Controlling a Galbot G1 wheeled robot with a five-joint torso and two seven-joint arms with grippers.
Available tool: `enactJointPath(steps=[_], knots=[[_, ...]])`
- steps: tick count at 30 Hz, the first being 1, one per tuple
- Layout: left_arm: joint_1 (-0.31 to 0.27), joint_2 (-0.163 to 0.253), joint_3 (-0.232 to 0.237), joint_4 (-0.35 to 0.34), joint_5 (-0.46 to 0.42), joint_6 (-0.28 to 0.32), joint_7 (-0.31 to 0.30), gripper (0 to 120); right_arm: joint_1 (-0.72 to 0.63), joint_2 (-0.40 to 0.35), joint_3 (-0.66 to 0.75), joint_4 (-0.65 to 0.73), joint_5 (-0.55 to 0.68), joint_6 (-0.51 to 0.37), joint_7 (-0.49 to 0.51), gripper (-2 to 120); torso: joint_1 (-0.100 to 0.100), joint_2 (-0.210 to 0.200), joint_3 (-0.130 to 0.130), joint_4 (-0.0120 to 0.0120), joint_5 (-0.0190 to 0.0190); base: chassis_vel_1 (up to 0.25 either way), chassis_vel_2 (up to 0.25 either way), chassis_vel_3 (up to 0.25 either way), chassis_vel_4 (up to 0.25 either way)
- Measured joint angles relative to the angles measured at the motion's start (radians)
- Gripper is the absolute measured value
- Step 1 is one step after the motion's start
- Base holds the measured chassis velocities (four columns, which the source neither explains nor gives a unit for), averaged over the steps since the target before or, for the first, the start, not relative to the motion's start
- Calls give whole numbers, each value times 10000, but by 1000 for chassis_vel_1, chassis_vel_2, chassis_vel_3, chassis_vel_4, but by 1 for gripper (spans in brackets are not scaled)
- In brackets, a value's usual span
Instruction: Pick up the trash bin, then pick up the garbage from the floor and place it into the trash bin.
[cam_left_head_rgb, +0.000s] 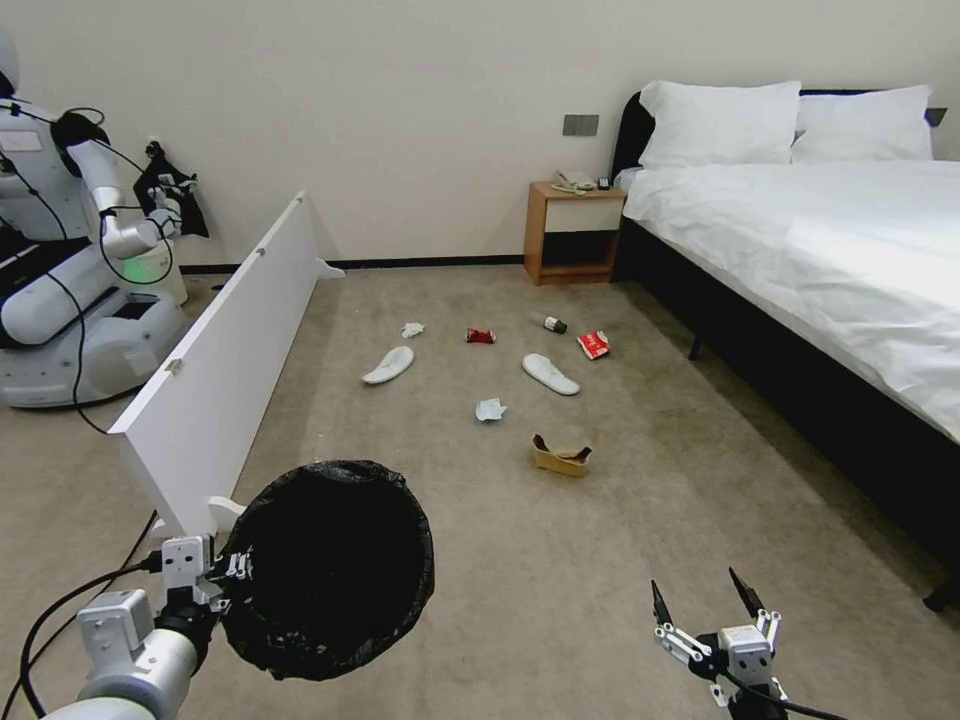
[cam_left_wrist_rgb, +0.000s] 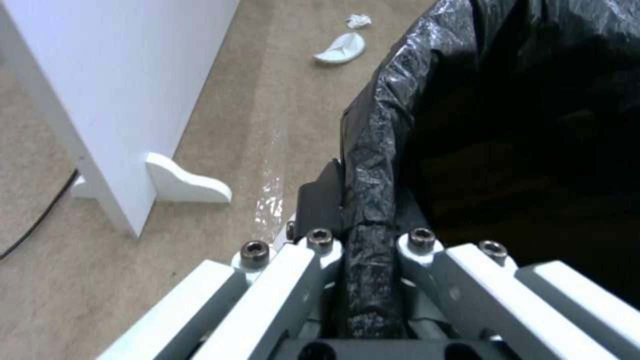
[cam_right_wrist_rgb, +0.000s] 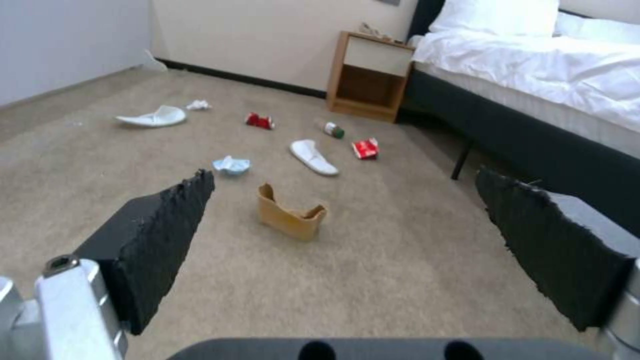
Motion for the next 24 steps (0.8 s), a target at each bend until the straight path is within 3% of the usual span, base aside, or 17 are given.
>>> enactJointPath(steps=[24], knots=[[3,-8,19,-7,-32,13,2,4,-4,-7,29,42,133,12,-48,100,0,1,-1,-1,-4,-154,156,159,-156]])
